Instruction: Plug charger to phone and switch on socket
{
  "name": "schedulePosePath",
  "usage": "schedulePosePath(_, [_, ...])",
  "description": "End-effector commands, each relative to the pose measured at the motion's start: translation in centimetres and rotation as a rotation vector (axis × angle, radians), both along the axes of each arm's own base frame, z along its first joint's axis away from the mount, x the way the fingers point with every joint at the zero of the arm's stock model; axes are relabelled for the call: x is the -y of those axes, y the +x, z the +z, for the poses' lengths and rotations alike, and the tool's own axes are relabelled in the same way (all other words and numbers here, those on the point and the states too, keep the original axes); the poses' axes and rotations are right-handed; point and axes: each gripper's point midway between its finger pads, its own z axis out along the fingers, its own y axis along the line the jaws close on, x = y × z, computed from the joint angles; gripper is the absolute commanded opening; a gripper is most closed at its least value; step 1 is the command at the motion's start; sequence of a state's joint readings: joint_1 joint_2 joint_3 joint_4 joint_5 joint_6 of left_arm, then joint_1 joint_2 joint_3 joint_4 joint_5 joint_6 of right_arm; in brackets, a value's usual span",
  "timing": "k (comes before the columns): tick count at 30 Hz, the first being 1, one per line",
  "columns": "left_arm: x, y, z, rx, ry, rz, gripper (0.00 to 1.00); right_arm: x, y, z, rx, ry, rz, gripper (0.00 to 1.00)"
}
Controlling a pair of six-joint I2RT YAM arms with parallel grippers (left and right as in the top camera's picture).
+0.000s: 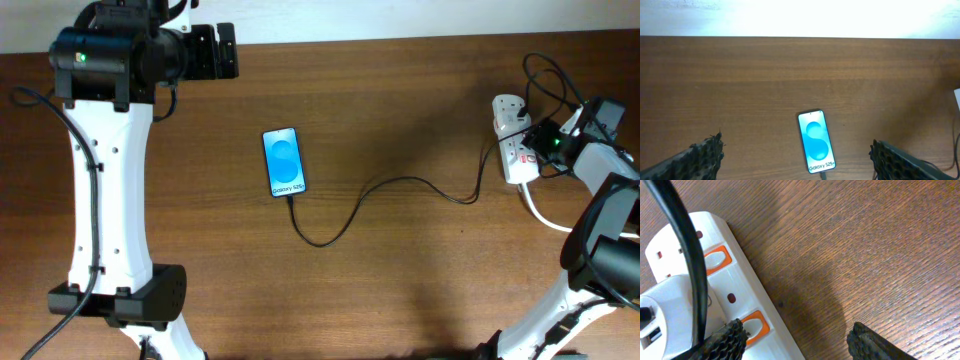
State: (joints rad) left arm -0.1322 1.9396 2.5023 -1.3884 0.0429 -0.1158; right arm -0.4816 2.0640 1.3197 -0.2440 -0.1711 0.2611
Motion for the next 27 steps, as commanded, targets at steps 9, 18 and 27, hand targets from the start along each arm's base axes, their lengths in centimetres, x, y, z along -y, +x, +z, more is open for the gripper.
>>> schedulePosePath(9, [-0.4, 0.1, 0.1, 0.005, 0.018, 0.004, 0.99, -1.7, -1.2, -1.1, -0.072, 0.031, 0.039, 0.79])
schedulePosePath(18, [-0.4, 0.1, 0.1, 0.005, 0.018, 0.004, 0.99, 3.2, -7.0, 15.1, 0.124, -0.057, -0.109, 0.89])
schedulePosePath(27, [-0.4, 0.1, 0.1, 0.005, 0.018, 0.004, 0.99, 3.7, -6.2, 7.4, -0.008, 0.028, -0.11, 0.88])
